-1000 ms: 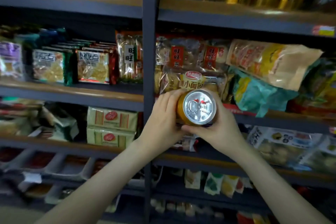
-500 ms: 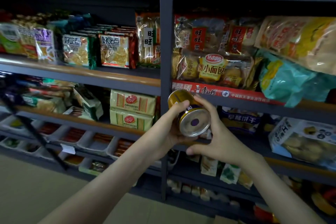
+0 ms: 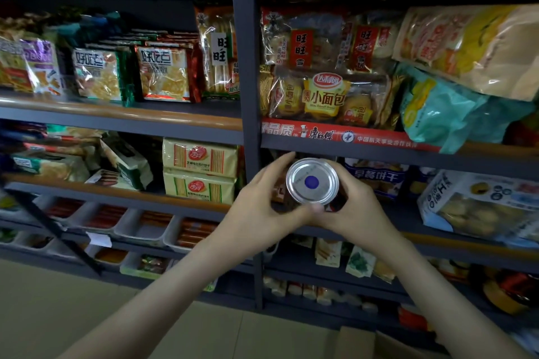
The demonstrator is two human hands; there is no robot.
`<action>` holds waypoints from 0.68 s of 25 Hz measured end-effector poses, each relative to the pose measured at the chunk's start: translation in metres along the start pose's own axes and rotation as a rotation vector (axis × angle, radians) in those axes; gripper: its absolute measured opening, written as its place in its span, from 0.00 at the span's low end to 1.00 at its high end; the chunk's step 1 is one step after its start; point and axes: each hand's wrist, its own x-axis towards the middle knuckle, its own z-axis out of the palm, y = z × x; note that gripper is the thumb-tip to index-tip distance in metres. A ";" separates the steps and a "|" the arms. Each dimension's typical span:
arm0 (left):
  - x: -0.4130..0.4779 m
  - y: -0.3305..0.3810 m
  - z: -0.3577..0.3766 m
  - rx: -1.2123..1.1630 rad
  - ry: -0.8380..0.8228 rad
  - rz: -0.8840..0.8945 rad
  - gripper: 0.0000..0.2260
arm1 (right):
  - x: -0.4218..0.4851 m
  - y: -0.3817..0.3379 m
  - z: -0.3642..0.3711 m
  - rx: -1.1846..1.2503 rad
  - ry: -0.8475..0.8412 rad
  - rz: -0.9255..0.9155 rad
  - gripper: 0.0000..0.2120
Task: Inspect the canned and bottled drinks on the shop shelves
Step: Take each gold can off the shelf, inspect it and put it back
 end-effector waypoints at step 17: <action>0.027 0.017 -0.012 -0.931 -0.045 -0.658 0.23 | 0.003 0.006 -0.005 0.128 -0.008 -0.067 0.32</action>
